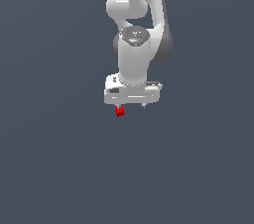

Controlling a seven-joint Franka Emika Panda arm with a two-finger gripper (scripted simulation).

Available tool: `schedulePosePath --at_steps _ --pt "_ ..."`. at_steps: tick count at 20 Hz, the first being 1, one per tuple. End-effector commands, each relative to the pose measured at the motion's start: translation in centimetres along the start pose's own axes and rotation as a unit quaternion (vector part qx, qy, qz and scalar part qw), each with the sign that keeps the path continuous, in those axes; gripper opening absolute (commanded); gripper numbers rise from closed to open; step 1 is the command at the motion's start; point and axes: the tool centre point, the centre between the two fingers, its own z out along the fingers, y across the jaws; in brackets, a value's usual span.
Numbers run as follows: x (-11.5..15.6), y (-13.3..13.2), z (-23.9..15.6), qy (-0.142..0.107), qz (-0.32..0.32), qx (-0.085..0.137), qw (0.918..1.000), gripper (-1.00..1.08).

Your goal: Pick up the red cube and move it to a goal position.

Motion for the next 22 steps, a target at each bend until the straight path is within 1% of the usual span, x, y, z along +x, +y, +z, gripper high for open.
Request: schedulePosePath --at_steps 1,6,11,16,22 --pt "0.0 0.0 0.0 0.0 0.0 0.0 1.0 1.0" --pt "-0.4 0.1 0.6 -0.001 -0.007 0.0 1.0 1.0" --pt "-1.6 0.6 2.5 -0.002 -0.028 0.001 0.9996 1.0" --pt "-3.4 1.5 5.7 -0.005 -0.063 0.003 0.998 1.0" --pt "-6.0 3.0 10.4 -0.008 -0.114 0.006 0.9934 1.0"
